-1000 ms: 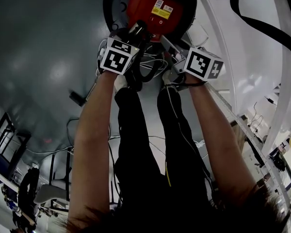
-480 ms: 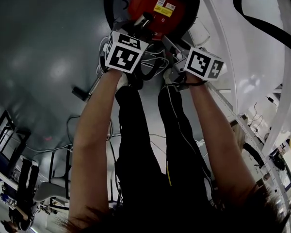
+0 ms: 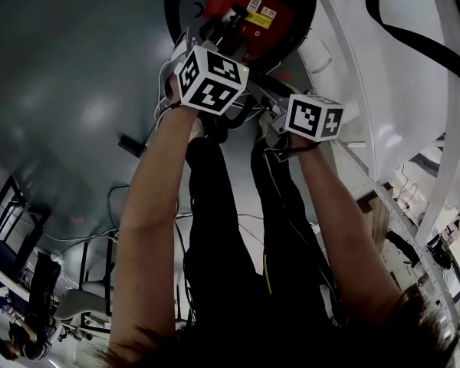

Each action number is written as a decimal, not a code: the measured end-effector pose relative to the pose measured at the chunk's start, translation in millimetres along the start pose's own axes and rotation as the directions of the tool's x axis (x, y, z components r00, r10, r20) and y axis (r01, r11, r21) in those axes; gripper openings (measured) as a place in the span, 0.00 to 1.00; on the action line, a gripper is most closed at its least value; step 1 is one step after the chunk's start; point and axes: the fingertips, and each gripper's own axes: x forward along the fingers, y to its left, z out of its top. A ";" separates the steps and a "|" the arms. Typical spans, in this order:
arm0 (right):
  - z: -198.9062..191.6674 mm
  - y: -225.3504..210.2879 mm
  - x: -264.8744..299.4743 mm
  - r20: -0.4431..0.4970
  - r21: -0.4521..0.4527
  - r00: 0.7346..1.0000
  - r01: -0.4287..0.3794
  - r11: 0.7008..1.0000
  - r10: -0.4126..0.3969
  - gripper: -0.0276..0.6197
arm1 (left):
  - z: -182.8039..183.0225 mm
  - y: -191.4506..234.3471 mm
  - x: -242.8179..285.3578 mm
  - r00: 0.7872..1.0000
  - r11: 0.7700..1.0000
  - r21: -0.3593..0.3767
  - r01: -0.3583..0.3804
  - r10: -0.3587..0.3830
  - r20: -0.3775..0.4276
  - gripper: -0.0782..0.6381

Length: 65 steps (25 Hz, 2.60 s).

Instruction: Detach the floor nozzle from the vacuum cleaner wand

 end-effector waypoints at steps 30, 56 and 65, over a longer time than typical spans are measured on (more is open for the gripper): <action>1.7 23.7 -65.4 0.146 -0.130 0.977 0.172 0.976 -0.153 0.04 | -40.3 -86.7 -119.0 0.984 0.810 -0.571 0.132 -0.038 0.174 0.12; -49.9 27.2 -116.8 0.147 -0.215 0.950 0.302 0.929 -0.275 0.04 | -45.6 -145.3 -148.2 0.982 0.805 -0.562 0.189 -0.142 0.127 0.12; -49.3 18.7 -118.2 0.147 -0.217 0.950 0.303 0.928 -0.276 0.04 | -44.3 -156.5 -138.9 0.981 0.813 -0.550 0.192 -0.151 0.119 0.12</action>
